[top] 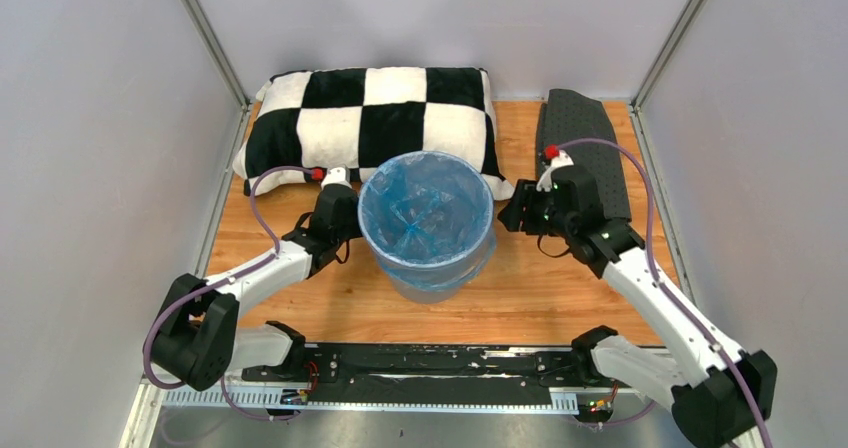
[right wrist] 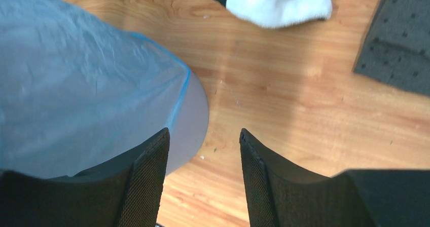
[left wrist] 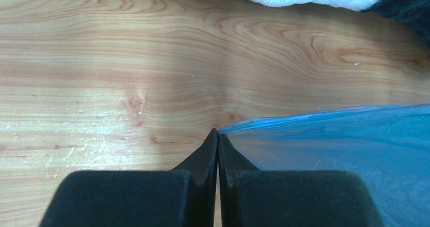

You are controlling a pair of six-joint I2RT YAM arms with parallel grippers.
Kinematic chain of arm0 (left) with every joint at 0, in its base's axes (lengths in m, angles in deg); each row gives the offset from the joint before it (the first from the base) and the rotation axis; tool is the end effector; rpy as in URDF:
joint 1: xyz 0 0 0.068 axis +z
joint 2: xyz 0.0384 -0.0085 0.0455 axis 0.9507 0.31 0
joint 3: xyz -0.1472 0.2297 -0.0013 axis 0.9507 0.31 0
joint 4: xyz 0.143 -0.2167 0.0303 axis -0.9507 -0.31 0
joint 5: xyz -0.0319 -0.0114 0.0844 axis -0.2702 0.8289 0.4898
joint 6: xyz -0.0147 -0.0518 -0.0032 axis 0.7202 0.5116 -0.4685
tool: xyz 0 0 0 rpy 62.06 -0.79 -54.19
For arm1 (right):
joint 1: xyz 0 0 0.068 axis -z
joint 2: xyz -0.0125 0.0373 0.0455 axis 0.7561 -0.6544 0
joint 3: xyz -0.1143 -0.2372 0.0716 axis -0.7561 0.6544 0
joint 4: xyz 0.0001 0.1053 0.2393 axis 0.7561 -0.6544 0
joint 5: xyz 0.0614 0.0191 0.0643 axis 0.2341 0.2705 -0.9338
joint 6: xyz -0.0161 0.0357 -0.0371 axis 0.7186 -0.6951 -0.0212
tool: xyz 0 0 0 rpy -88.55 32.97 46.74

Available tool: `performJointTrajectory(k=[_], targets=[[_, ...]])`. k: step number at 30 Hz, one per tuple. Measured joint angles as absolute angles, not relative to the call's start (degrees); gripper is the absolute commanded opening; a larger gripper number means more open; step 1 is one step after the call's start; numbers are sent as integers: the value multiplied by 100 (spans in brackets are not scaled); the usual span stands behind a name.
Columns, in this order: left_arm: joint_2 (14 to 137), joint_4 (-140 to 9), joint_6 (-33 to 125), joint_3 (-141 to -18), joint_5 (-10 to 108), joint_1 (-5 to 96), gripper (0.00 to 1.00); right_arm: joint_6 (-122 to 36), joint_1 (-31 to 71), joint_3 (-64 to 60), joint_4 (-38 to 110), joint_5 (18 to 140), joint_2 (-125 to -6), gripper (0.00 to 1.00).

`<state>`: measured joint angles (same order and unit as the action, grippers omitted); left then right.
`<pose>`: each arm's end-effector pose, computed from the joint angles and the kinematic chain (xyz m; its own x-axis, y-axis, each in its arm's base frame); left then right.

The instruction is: Put the trash bags into the trash bin

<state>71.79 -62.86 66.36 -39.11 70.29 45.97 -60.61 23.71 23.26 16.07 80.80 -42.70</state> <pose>0.2305 -0.1035 0.1920 -0.5758 -0.2911 -0.7640 -0.0467 0.9446 -0.3247 0.2049 0.1013 0.3102 -0.6079 0.1682 -0.7760 -0.2799 0.8692 0.4077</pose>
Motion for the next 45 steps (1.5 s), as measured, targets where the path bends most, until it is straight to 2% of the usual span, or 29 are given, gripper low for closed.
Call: performJointTrajectory(k=[8, 13, 19, 27, 30, 34, 37, 45], targets=[[7177, -6284, 6627, -3911, 6955, 4597, 0, -6898, 2450, 3213, 1513, 7645, -2777, 58], [7175, -6284, 6627, -3911, 6940, 4597, 0, -7597, 2454, 3799, 2044, 7064, -2163, 59], [7116, -6284, 6627, -3911, 6931, 4597, 0, -8496, 2454, 4785, 3083, 6371, -1936, 60], [7081, -6286, 6627, -3911, 6926, 4597, 0, -9462, 2454, 5449, 4492, 5966, -1864, 54], [7075, -6284, 6627, -3911, 6924, 4597, 0, -9680, 2454, 5554, 4792, 5907, -1864, 43], [7072, -6286, 6627, -3911, 6924, 4597, 0, -9820, 2454, 5554, 5008, 5792, -1942, 16], [7072, -6286, 6627, -3911, 6924, 4597, 0, -9818, 2454, 5554, 4997, 5752, -1980, 1], [7042, -6286, 6622, -3911, 6926, 4597, 0, -9348, 2454, 5550, 4307, 5837, -1958, 0]])
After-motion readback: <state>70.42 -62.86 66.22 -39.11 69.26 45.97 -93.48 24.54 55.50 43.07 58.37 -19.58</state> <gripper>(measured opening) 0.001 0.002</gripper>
